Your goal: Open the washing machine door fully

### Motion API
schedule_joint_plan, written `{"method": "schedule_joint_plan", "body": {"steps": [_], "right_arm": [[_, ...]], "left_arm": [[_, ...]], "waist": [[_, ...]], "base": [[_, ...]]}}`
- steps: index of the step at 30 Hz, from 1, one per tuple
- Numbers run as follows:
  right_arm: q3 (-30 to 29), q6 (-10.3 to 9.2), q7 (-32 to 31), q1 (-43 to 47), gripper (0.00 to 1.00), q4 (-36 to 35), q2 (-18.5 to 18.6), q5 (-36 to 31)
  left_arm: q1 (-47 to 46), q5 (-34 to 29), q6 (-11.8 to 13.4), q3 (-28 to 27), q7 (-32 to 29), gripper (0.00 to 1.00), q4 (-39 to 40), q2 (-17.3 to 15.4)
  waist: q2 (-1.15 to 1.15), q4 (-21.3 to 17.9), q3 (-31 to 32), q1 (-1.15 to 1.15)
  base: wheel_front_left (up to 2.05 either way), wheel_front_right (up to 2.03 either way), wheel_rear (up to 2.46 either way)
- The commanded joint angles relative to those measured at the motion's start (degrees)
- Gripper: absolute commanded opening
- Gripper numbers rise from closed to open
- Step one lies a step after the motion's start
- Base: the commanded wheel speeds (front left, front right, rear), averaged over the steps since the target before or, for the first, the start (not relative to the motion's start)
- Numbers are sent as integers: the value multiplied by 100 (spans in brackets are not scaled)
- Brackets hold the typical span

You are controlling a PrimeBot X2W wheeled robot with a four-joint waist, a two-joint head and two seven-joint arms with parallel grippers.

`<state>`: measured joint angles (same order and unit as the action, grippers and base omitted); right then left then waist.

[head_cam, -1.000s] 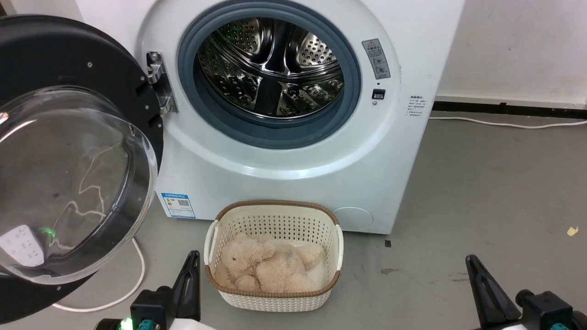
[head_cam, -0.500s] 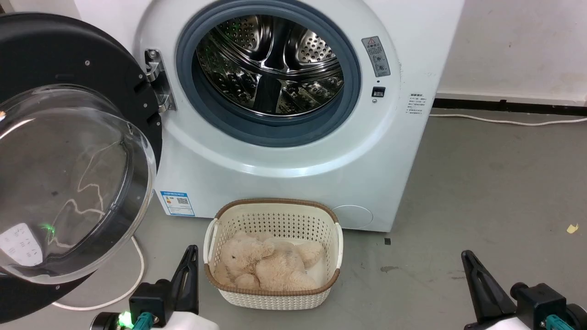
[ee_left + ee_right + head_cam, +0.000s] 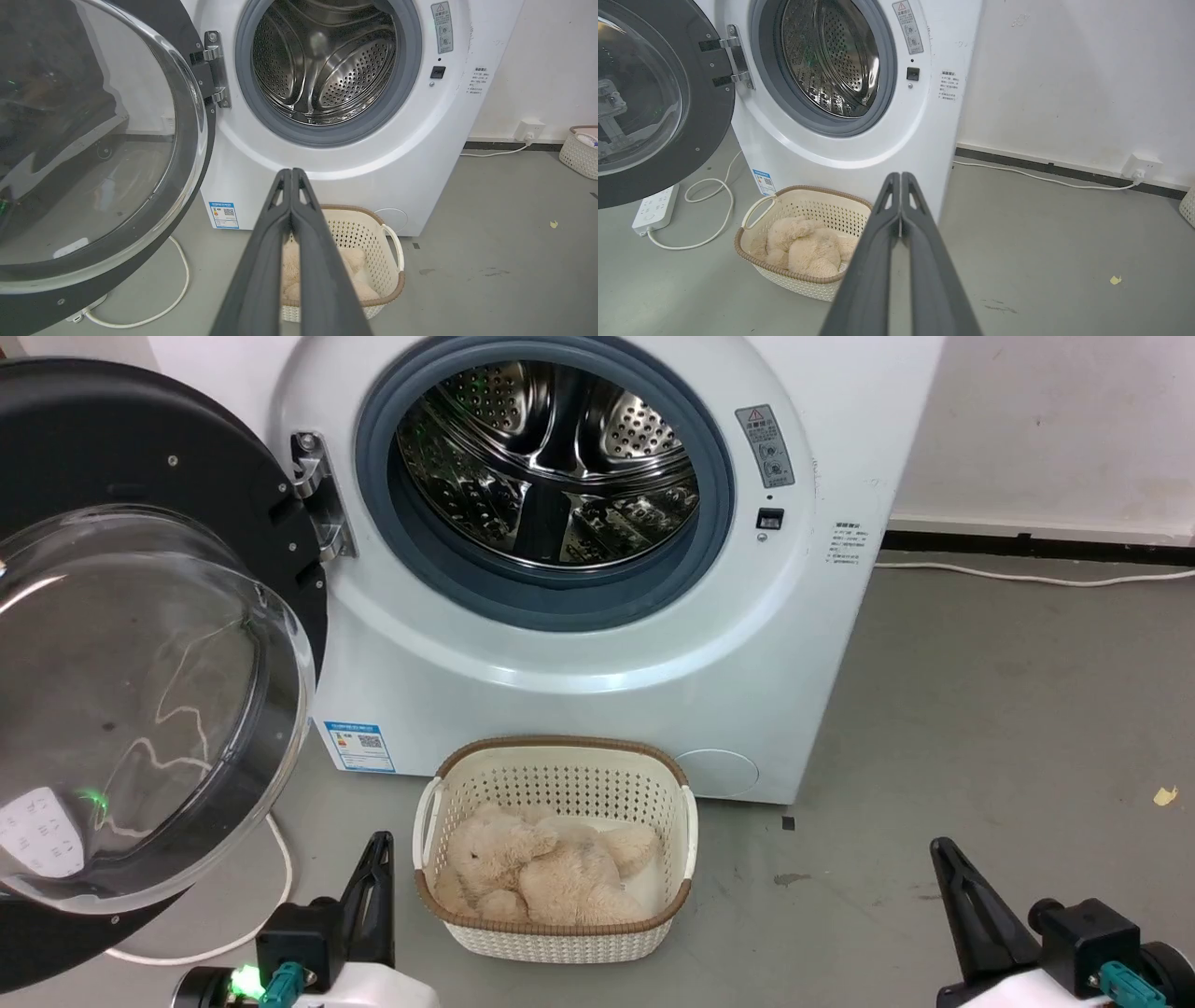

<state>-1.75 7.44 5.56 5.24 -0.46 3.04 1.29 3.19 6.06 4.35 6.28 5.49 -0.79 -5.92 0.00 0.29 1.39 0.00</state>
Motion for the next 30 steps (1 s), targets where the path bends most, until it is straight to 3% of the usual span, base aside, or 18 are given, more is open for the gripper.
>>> {"method": "schedule_joint_plan", "body": {"steps": [1, 30], "right_arm": [[13, 3, -57, -111, 0, 13, -10, -35], [120, 4, -385, -383, 0, 34, -14, -97]], "left_arm": [[-124, -67, -49, -62, -50, 0, 23, 51], [-252, -421, -302, -434, -378, 0, 60, 217]], "waist": [[0, -1, -6, 0], [0, -20, -94, 0]], "base": [[0, 0, 0], [0, 0, 0]]}}
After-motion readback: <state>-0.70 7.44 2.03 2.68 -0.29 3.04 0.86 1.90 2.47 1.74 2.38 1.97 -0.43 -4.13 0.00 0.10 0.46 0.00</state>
